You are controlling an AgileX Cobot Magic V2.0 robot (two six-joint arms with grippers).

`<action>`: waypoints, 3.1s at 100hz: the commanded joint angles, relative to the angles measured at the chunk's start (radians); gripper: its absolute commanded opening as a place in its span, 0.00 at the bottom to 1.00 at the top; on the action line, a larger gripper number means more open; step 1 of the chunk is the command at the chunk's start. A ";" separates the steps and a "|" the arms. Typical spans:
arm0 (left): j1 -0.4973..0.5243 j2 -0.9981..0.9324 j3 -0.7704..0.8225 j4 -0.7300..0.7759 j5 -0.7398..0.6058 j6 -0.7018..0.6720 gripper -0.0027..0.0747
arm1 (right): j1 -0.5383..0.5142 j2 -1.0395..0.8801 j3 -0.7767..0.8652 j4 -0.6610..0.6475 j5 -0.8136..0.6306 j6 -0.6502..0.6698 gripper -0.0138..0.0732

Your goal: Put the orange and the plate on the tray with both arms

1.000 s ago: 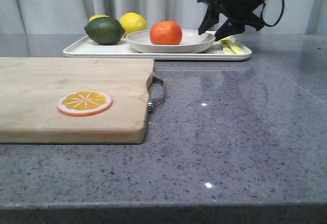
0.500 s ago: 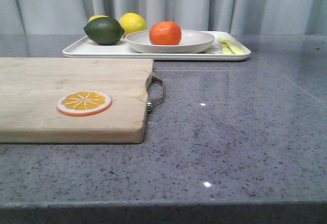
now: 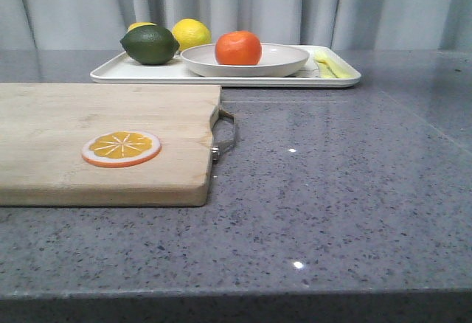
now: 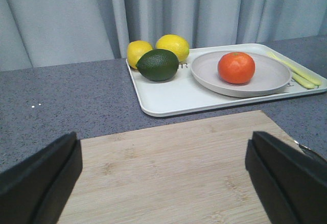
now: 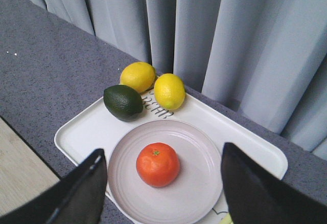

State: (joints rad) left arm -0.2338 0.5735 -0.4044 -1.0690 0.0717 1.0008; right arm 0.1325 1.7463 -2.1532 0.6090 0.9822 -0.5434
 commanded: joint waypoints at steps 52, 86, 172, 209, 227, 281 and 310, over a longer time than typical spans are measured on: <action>0.003 -0.074 -0.028 -0.015 -0.053 -0.008 0.83 | -0.003 -0.690 0.933 -0.101 -0.535 -0.071 0.72; 0.003 -0.138 -0.028 0.024 -0.055 -0.008 0.83 | -0.003 -1.190 1.536 -0.101 -0.847 -0.071 0.72; 0.003 -0.153 -0.028 0.024 -0.055 -0.008 0.07 | -0.003 -1.436 1.790 -0.100 -0.975 -0.071 0.04; 0.003 -0.153 -0.028 0.022 -0.055 -0.006 0.01 | -0.003 -1.436 1.790 -0.100 -0.973 -0.071 0.04; 0.003 -0.153 -0.028 0.022 -0.055 -0.006 0.01 | -0.003 -1.436 1.790 -0.100 -0.973 -0.071 0.04; 0.003 -0.157 -0.021 0.061 -0.072 -0.008 0.01 | -0.003 -1.436 1.790 -0.100 -0.973 -0.071 0.04; 0.004 -0.259 0.112 0.689 -0.157 -0.599 0.01 | -0.003 -1.436 1.790 -0.100 -0.973 -0.071 0.04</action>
State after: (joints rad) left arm -0.2338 0.3445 -0.3110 -0.6612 -0.0104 0.7070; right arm 0.1325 0.3048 -0.3377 0.5031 0.0834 -0.6036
